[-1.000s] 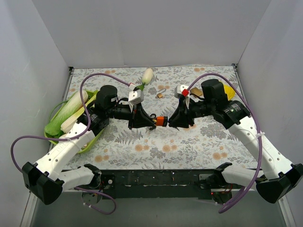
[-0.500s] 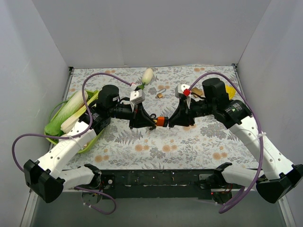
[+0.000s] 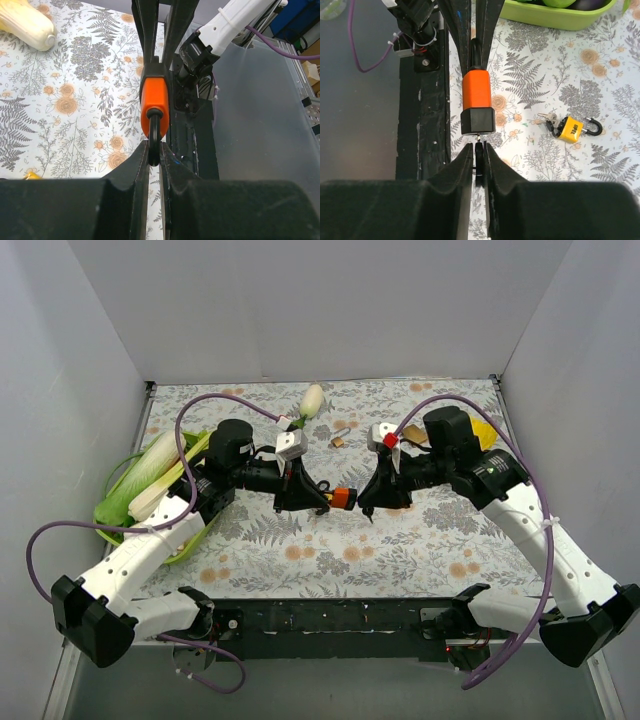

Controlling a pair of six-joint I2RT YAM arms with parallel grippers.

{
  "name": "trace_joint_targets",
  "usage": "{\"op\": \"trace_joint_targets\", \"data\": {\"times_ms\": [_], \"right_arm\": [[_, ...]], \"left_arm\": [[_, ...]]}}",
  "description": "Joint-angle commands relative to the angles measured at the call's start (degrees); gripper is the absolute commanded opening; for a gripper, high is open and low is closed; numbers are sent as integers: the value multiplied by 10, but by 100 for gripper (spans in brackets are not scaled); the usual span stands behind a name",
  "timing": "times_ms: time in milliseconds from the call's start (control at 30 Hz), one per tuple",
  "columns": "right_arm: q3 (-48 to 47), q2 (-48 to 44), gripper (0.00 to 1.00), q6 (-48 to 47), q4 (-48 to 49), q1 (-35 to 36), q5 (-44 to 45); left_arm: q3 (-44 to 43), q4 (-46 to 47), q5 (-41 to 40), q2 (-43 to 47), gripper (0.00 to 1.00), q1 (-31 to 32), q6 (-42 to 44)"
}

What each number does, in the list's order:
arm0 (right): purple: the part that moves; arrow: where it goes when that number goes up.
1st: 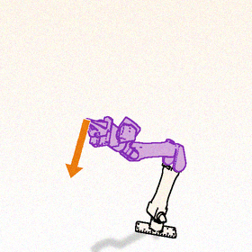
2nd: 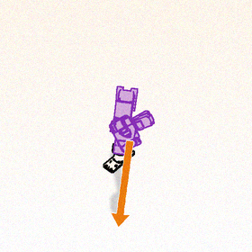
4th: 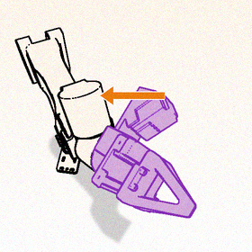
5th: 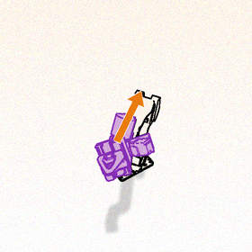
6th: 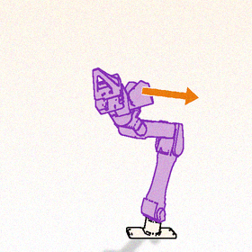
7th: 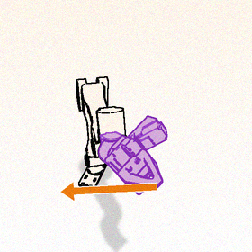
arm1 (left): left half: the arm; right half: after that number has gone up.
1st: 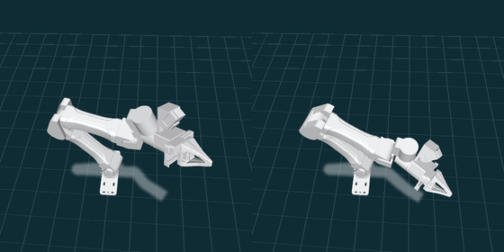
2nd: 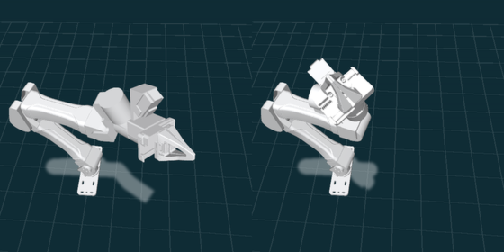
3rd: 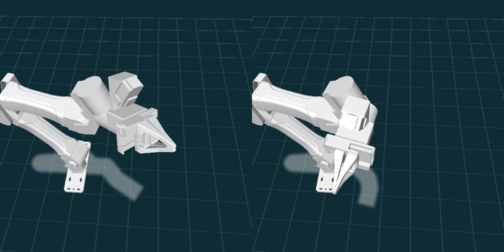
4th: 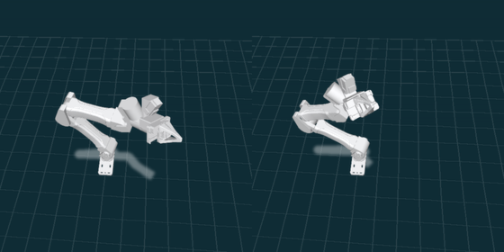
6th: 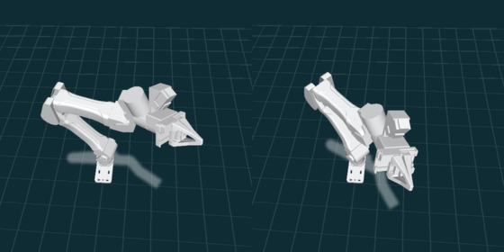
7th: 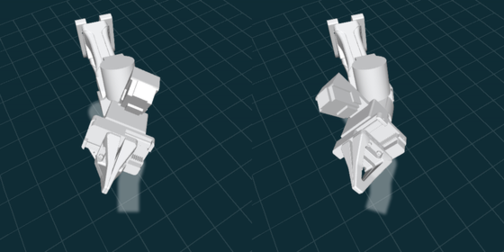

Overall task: Lock with the key
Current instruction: Place the key at the center of the board.

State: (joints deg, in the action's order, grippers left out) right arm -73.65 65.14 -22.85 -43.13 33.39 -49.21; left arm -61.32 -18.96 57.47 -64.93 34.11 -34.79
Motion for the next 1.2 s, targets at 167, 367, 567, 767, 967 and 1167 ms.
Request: {"op": "trace_joint_targets", "data": {"times_ms": [167, 367, 567, 767, 967, 1167], "right_arm": [[-22, -7, 1, -13, -8, -2, 12], [-4, -27, 1, 12, -15, -27, 27], [33, -48, 1, 4, -45, -80, 4], [47, -46, 1, -21, -98, -182, -26], [73, 8, 1, -69, -147, -395, 20], [83, 109, 1, -124, -137, -549, 104]], "left_arm": [[1, 27, 5, 6, 0, -1, 2], [18, 17, 6, 10, 0, -20, 9], [26, 20, 48, 9, 0, -63, 19], [39, 19, 53, 15, 0, -84, 22], [50, 32, 35, 14, 0, -87, 13], [39, 8, 8, -5, 0, -87, 50]]}}
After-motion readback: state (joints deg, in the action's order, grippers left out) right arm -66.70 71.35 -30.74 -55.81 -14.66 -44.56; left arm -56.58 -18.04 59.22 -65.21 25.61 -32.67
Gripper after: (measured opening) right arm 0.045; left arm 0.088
